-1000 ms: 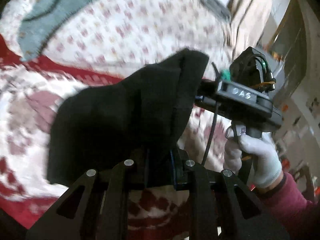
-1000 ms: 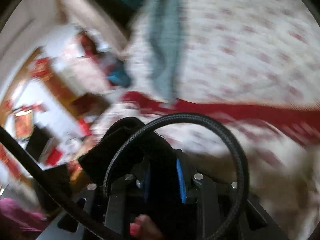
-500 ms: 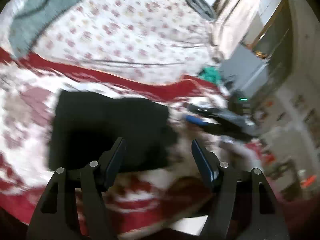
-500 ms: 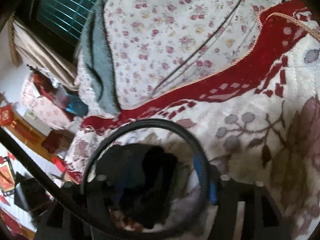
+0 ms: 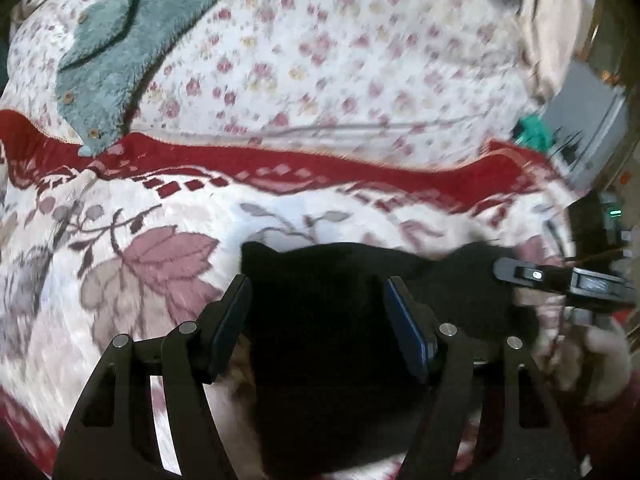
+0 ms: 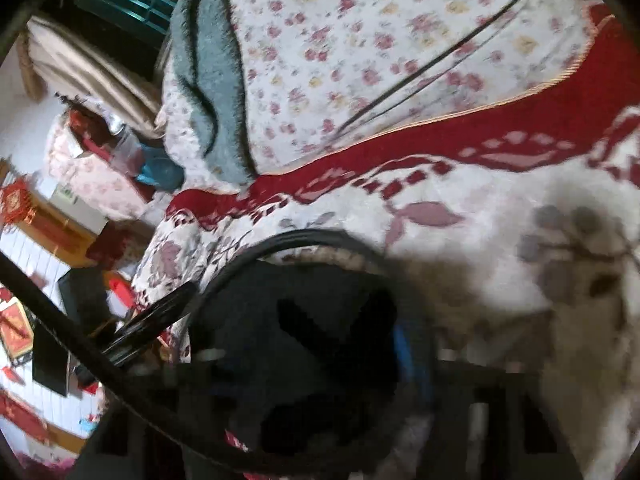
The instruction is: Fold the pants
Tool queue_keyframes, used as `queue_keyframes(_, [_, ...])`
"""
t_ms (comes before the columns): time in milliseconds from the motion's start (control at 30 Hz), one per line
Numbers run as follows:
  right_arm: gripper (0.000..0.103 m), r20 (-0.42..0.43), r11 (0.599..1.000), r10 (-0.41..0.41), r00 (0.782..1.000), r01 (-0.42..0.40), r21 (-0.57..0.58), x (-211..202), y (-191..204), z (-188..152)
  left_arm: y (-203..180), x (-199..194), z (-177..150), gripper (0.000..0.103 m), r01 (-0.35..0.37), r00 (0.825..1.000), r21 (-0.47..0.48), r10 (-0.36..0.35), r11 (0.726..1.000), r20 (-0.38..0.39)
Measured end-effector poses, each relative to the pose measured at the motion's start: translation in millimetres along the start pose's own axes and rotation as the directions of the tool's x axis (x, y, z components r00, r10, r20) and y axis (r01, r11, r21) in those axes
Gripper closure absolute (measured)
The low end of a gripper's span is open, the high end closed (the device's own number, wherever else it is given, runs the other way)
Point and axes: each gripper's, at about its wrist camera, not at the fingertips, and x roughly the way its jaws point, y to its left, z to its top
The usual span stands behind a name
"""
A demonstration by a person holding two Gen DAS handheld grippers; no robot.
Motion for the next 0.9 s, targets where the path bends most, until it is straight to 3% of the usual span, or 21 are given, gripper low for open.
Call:
queue_keyframes(67, [0.069,0.002,0.998,-0.039,0.999,0.039,-0.05,10,6,2,1,21,4,0.035,-0.031,0.998,0.016,0.032,0.999,-0.053])
queue_keyframes(133, [0.077,0.022,0.994,-0.052,0.998,0.054,-0.095,7,14,3,3,33,5,0.035,-0.069,0.996,0.02,0.07,0.997,-0.057])
queue_keyframes(200, [0.081,0.062,0.984,-0.069,0.996,0.078,-0.163,-5,27,3,6,36,7,0.033,-0.07,0.996,-0.001,0.07,0.998,-0.054])
queue_keyframes(267, [0.081,0.09,0.96,-0.139,0.986,0.157,-0.234,-15,36,0,12,39,8,0.032,-0.085,0.995,-0.037,0.083,0.996,-0.056])
queue_keyframes(333, [0.081,0.063,0.942,-0.224,0.973,0.232,-0.244,-13,31,-6,17,43,5,0.031,-0.081,0.994,-0.079,0.075,0.994,-0.075])
queue_keyframes(433, [0.081,-0.009,0.945,-0.265,0.964,0.258,-0.199,0,8,-21,23,46,-3,0.03,-0.043,0.998,-0.136,0.035,0.99,-0.058])
queue_keyframes(533, [0.079,0.02,0.967,-0.227,0.974,0.227,-0.115,-15,-3,-22,24,38,-6,0.03,-0.03,0.999,-0.161,0.024,0.987,-0.041])
queue_keyframes(667, [0.076,0.089,0.972,-0.186,0.979,0.196,-0.127,-41,16,-20,21,24,-8,0.031,-0.033,0.999,-0.169,0.029,0.985,-0.028])
queue_keyframes(767, [0.052,0.118,0.975,-0.135,0.984,0.152,-0.159,-51,39,-22,13,14,-11,0.031,-0.064,0.998,-0.142,0.063,0.988,-0.015])
queue_keyframes(900, [0.051,0.101,0.979,-0.071,0.992,0.088,-0.182,-43,58,-27,3,3,-17,0.031,-0.096,0.995,-0.099,0.097,0.99,-0.001])
